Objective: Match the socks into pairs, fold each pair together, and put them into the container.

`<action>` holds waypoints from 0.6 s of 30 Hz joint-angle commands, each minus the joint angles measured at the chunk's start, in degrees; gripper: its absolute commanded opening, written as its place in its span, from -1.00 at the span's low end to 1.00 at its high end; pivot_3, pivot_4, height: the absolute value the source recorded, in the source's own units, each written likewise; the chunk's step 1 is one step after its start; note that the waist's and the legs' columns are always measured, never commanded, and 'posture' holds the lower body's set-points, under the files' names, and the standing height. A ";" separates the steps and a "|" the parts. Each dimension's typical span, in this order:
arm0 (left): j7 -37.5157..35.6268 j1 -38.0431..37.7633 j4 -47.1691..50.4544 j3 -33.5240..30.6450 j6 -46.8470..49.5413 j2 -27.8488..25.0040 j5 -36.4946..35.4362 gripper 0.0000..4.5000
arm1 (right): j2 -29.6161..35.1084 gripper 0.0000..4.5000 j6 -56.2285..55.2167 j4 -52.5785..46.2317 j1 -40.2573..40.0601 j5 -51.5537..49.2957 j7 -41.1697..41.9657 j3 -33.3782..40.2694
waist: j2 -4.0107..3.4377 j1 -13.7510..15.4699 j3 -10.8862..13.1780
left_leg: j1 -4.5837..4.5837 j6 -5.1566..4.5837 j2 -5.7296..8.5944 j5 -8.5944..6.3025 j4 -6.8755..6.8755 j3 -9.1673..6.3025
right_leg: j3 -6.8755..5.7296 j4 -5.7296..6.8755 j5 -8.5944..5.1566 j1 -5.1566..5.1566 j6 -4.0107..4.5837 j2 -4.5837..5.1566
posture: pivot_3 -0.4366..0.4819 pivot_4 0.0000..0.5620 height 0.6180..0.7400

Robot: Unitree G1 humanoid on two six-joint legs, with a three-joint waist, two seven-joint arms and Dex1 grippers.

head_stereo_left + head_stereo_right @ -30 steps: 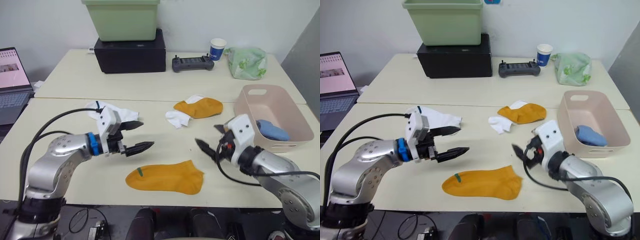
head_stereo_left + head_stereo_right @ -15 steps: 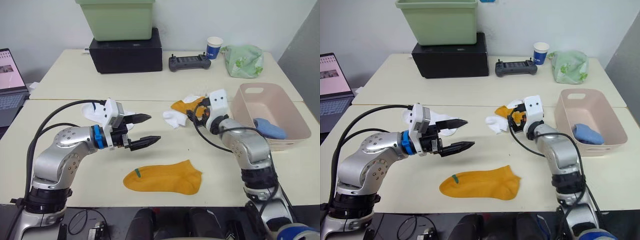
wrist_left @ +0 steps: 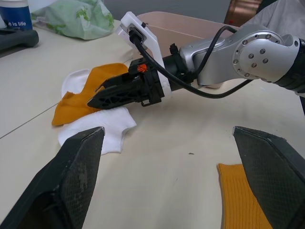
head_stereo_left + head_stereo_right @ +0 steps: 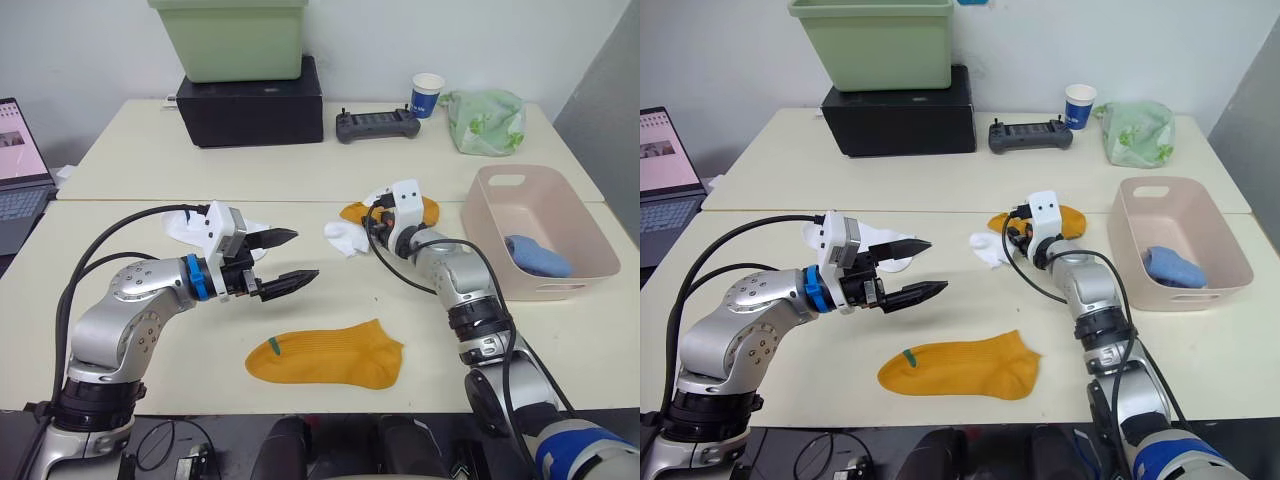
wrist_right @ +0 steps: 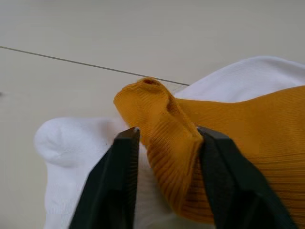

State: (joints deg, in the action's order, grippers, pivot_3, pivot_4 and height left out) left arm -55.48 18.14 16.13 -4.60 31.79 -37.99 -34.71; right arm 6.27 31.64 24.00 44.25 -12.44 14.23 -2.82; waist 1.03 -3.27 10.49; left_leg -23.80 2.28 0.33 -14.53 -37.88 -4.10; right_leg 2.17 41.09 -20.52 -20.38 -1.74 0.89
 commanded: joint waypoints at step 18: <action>1.36 1.88 -3.03 -0.25 -5.33 1.08 3.25 1.00 | 7.42 -0.99 6.73 -23.05 -1.79 -2.64 0.99 7.17 | -0.02 0.32 0.01 | -0.05 0.00 0.03 0.00 0.00 0.00 | -0.01 -0.02 0.00 -0.03 0.00 0.04 | -0.05 -0.47 0.68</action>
State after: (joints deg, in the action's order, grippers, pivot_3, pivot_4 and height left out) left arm -54.27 18.95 12.64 -4.41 27.70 -37.19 -31.34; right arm 13.04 37.35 5.50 42.60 -13.79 14.89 2.69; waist 1.01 -2.95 10.51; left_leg -23.86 2.28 0.36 -14.53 -37.88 -4.11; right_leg 2.15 41.07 -20.52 -20.40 -1.74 0.93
